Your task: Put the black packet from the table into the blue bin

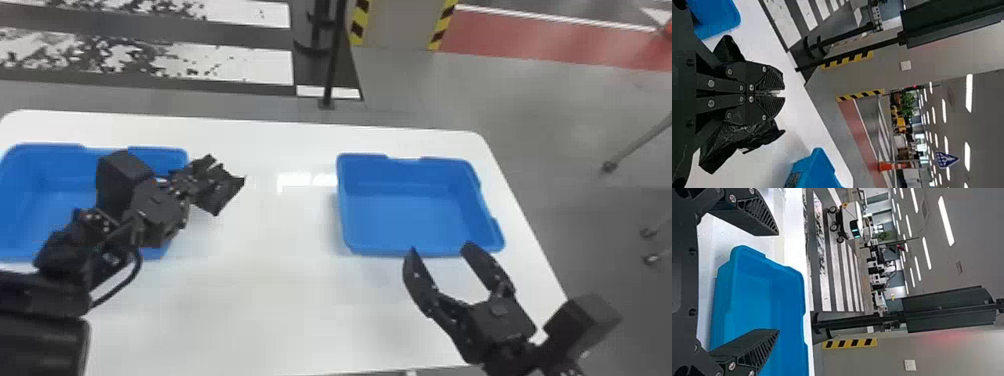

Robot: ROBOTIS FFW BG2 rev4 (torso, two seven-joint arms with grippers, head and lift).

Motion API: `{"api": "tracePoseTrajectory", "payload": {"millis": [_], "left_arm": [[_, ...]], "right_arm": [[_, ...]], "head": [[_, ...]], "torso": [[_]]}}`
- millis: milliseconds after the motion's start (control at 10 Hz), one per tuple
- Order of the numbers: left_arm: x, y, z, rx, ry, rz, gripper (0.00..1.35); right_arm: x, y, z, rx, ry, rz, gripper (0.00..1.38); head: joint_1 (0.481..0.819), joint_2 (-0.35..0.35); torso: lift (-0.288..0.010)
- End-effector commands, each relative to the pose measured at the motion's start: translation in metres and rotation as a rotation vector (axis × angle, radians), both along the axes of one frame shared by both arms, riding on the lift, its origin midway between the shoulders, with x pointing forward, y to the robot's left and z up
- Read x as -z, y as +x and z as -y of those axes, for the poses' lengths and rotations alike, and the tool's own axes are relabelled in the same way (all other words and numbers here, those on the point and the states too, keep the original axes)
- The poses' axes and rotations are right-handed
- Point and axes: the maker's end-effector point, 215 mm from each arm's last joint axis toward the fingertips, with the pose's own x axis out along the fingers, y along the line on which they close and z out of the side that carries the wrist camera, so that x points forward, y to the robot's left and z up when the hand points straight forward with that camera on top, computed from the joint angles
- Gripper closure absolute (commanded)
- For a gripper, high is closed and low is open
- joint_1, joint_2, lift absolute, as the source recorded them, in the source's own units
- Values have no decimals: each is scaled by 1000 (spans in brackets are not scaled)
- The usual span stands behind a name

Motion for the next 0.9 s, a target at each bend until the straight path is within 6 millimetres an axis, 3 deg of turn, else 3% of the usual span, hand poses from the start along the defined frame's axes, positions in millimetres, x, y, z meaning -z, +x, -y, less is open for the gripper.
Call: {"api": "tracePoseTrajectory", "payload": {"millis": [0, 200, 300, 400, 500, 600, 800], "left_arm": [[-7, 9, -75, -119, 76, 27, 1214], [-7, 7, -159, -272, 128, 27, 1213], [-3, -1, -196, -354, 130, 16, 984], [7, -12, -214, -403, 117, -9, 552], [17, -19, -216, -415, 102, -31, 249], [21, -23, -208, -406, 90, -31, 102], [2, -37, -196, -388, 35, 75, 127]], "right_arm": [[-1, 0, 0, 0, 0, 2, 137], [1, 0, 0, 0, 1, -1, 137], [1, 0, 0, 0, 1, -1, 137], [0, 1, 0, 0, 1, 2, 137], [0, 0, 0, 1, 3, -1, 137], [0, 1, 0, 1, 3, 2, 137], [1, 0, 0, 1, 3, -1, 137]], "head": [[695, -114], [695, -3], [695, 55], [695, 111], [695, 158], [695, 182], [695, 177]], "torso": [[-110], [-110], [-110], [-110], [-110], [-110], [-110]]}}
